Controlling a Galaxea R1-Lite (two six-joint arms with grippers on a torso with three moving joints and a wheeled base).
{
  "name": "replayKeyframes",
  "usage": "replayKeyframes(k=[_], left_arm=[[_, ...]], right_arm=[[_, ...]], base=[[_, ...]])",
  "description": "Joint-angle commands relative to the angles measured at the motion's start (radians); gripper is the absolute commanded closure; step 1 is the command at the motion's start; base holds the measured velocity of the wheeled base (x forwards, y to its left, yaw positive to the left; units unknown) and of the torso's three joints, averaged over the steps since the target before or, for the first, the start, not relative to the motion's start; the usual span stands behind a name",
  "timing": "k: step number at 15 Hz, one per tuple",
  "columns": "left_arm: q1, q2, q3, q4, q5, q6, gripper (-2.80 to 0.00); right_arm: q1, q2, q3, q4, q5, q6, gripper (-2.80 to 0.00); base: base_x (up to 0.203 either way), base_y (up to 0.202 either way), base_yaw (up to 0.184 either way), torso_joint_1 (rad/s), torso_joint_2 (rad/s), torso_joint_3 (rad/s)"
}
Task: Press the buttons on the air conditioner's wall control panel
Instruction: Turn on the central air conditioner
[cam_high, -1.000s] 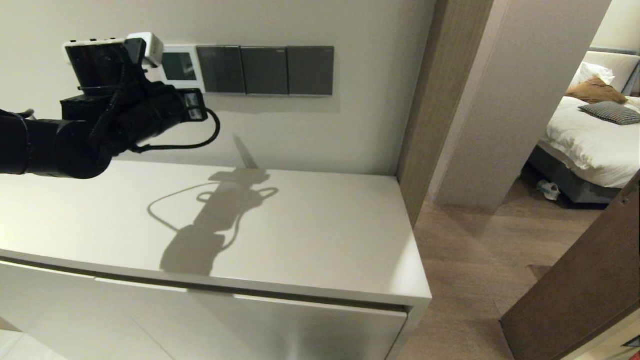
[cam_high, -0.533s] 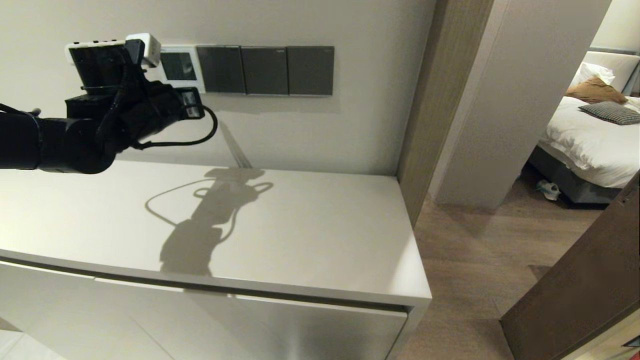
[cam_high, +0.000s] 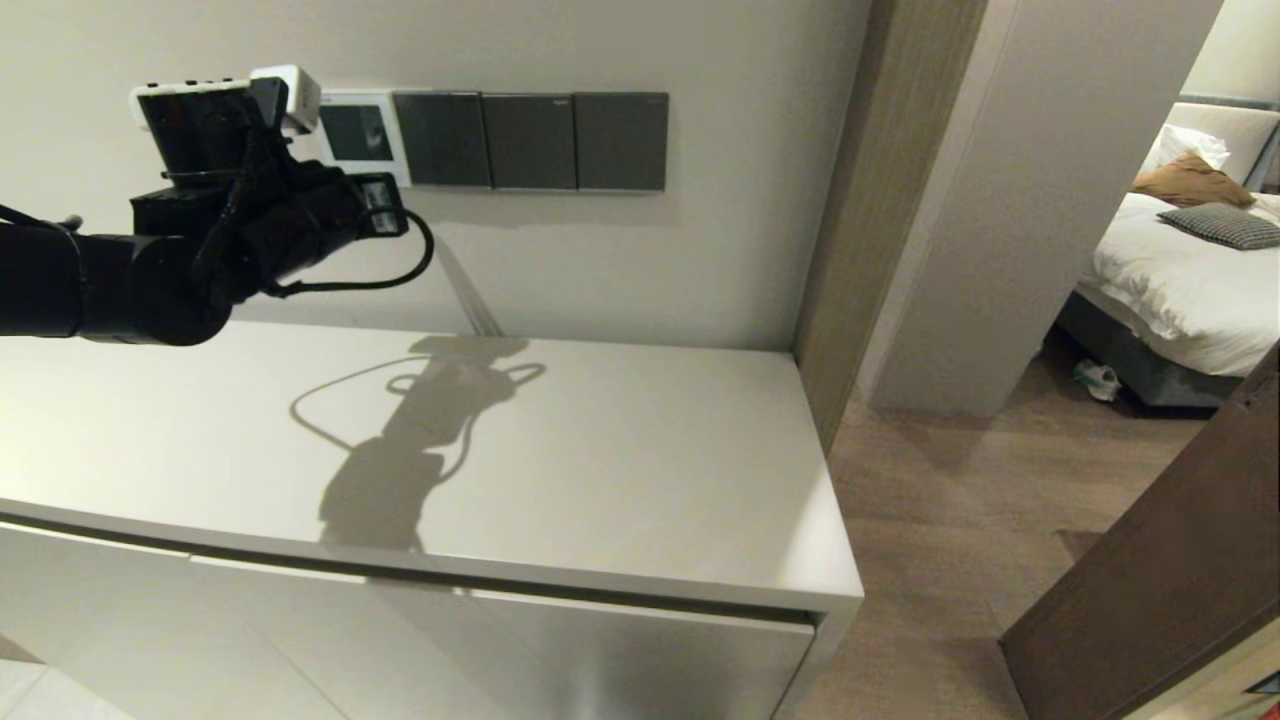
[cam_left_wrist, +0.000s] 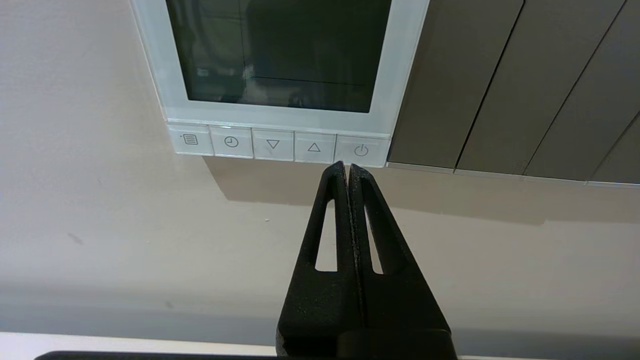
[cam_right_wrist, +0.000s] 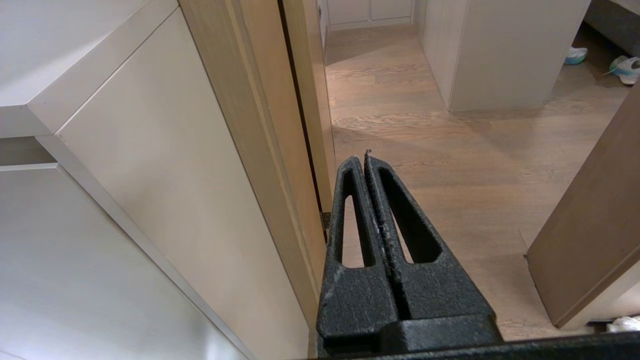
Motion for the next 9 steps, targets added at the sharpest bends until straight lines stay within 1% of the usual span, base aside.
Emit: replayKeyframes(k=[1,9], left_arm=[[-0.001,-0.002,-0.002,-0.003,0.001,0.0,0.0],[-0.002,0.028,-0.041,0.0,0.001,0.0,0.0]], right_arm=[[0.0,0.001,0.002,0.0,0.0,0.0,0.0],[0.0,0.001,0.002,0.0,0.0,0.0,0.0]], base=[[0.0,0.0,0.0,0.0,0.0,0.0],[0.0,0.0,0.0,0.0,0.0,0.0]])
